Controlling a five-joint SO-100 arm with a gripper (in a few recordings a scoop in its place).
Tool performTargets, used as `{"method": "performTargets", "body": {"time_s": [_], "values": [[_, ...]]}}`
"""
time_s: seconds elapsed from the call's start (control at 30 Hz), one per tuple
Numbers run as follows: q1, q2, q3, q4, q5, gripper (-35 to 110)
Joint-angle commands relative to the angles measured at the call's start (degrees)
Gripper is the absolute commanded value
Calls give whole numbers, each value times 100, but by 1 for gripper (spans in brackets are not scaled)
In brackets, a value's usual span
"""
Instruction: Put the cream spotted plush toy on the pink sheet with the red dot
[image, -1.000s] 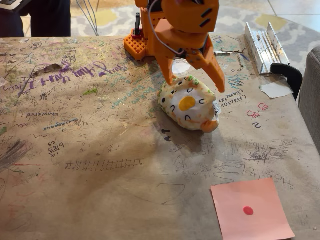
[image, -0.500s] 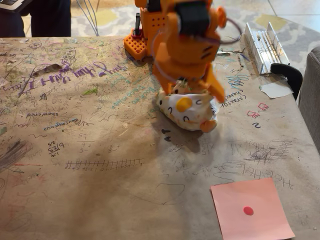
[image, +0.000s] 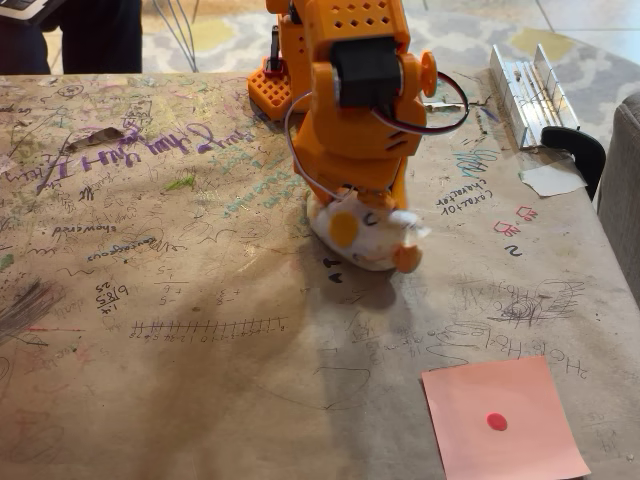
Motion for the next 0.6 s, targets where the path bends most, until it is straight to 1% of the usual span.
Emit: {"method": "performTargets", "body": {"time_s": [0.0,0.03,0.1,0.17,0.27,0.33,0.43,0.57], "values": [[290,62,-431,-9,773,0],[299,316,-281,-79,914,0],[237,1239,378,-606,1248,0],[167,2320,870,-932,1802,0],[237,3771,1011,-940,2900,0],[325,4799,1257,-1037,3349,0],[448,6574,1925,-1301,3788,0],[536,9246,2672,-1169,4175,0]]}}
